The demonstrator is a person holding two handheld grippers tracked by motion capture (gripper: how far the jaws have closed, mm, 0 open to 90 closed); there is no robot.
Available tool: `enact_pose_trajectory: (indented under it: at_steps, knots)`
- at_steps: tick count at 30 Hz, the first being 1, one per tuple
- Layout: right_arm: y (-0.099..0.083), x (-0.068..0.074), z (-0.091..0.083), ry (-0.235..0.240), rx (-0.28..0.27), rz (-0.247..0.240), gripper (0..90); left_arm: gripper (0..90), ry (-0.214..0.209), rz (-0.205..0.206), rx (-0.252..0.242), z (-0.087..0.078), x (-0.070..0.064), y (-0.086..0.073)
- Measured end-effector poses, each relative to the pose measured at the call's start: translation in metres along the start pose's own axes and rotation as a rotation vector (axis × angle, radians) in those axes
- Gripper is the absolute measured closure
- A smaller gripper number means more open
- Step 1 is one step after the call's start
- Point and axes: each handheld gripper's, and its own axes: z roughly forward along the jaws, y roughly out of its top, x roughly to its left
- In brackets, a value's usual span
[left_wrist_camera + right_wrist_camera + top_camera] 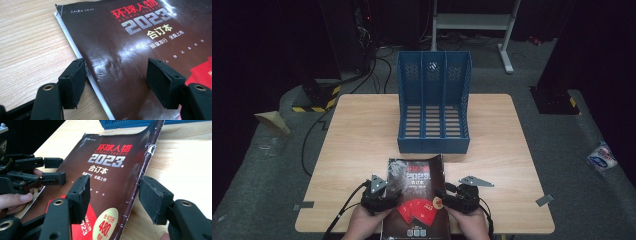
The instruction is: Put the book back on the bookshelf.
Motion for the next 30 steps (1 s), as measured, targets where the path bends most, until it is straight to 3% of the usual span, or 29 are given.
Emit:
enact_pose_trajectory:
  at_steps: [3,4,5,7,10,13,20,25,30]
  knots:
    - [-0.0004,-0.0014,0.0000,0.006,-0.001,0.031,42.6,32.6,0.000,0.000,-0.001,0.0000,0.0000,-0.0001]
    - [-0.0009,-0.0038,-0.0003,0.019,-0.006,0.072,42.5,32.6,-0.001,0.000,0.000,0.0000,0.0000,-0.0001]
    - [-0.0009,-0.0038,-0.0003,0.019,-0.006,0.072,42.5,32.6,-0.001,0.000,-0.001,0.0000,0.0000,-0.0001]
    - [-0.0023,-0.0087,-0.0008,0.043,-0.017,0.146,42.6,32.6,-0.001,0.001,-0.002,0.0000,0.0001,-0.0002]
    - [-0.0038,-0.0108,-0.0009,0.053,-0.023,0.189,42.8,32.6,-0.002,0.002,-0.001,0.0000,0.0001,-0.0002]
    - [-0.0048,-0.0091,0.0007,0.015,-0.014,0.167,43.4,32.7,-0.004,0.003,-0.001,0.0000,0.0002,-0.0001]
    - [-0.0061,-0.0089,0.0008,0.001,0.013,0.176,44.3,32.7,-0.005,0.003,-0.002,0.0000,0.0002,-0.0003]
    - [-0.0072,-0.0085,0.0032,-0.047,0.060,0.138,47.2,32.7,-0.005,0.005,-0.002,0.0000,0.0002,-0.0002]
    - [-0.0068,-0.0073,0.0037,-0.058,0.087,0.128,47.3,32.7,-0.006,0.005,-0.003,0.0000,0.0002,-0.0003]
